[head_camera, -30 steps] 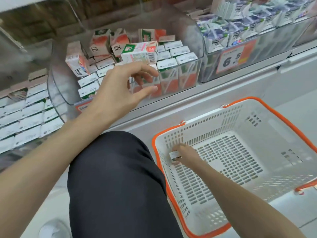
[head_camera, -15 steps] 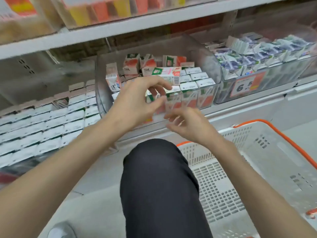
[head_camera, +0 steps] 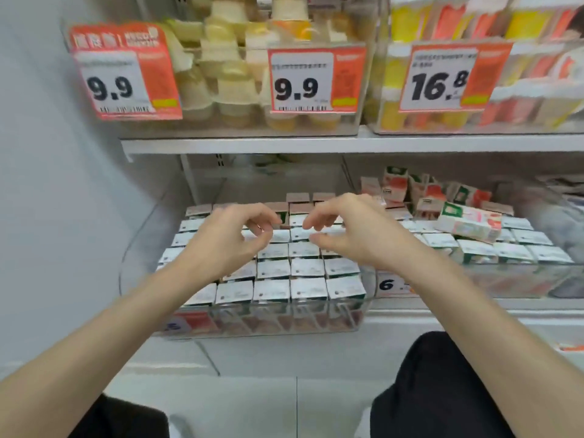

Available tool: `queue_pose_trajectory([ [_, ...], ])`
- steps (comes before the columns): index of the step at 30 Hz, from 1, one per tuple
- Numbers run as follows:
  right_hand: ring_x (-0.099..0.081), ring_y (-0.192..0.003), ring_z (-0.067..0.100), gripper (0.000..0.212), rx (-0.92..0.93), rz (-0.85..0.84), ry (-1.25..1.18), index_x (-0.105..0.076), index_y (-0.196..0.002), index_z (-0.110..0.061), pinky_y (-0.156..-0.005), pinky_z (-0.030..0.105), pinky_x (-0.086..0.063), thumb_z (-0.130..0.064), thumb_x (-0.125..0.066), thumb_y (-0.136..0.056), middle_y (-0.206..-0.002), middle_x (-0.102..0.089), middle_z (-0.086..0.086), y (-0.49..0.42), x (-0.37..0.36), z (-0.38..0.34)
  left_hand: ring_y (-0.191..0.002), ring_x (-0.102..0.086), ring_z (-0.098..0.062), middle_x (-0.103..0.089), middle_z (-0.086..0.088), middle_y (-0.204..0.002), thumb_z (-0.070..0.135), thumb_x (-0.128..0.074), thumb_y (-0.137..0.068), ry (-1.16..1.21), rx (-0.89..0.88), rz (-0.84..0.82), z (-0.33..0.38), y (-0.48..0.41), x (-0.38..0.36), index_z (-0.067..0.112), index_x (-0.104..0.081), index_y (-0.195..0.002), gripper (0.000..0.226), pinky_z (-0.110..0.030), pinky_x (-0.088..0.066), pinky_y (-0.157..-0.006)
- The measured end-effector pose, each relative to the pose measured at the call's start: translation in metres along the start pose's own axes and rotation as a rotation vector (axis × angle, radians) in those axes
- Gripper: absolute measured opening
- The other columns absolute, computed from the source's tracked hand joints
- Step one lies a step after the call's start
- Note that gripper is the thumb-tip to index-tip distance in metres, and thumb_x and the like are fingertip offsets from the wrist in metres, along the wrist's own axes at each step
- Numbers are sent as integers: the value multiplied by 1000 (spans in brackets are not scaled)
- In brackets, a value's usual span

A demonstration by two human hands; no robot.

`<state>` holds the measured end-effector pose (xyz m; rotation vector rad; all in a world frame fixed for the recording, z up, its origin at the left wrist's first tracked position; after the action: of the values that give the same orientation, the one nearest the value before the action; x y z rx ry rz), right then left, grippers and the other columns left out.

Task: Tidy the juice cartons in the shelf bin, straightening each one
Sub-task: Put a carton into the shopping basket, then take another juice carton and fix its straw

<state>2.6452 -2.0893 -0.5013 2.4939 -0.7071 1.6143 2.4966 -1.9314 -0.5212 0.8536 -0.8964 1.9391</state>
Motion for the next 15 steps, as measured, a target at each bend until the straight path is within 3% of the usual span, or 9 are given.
queue_pose_trajectory([
  [5, -66, -114, 20, 32, -60, -102, 236, -74, -124, -31, -95, 39, -56, -30, -77, -92, -120, -72, -4, -40, -19, 5, -99, -68, -8, -76, 14, -107, 21, -70, -99, -29, 18, -7, -20, -35, -21, 30, -74, -120, 23, -34, -57, -89],
  [11, -67, -109, 23, 29, -65, -55, 296, -76, -122, -27, -93, 41, -57, -33, -78, -93, -113, -74, -4, -48, -19, 14, -120, -65, -24, -71, 4, -133, 32, -75, -98, -244, -9, -169, -19, -82, -46, 32, -70, -135, 37, -47, -54, -104],
  [15, -62, -124, 22, 26, -22, 0, 286, -77, -120, -29, -104, 42, -51, -32, -75, -94, -123, -75, -6, -46, -17, 24, -116, -64, -20, -71, 5, -130, 37, -78, -94, -238, -17, -255, -29, -93, -45, 30, -70, -134, 41, -40, -53, -103],
])
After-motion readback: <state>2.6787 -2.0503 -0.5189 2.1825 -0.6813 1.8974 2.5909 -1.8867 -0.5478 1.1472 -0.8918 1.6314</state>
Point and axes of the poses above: each hand's wrist, its own y-axis away from the middle knuckle, its own x-axis out of the back of the hand, z = x × y, the point moved 4 cm from there along -y, towards the middle knuckle
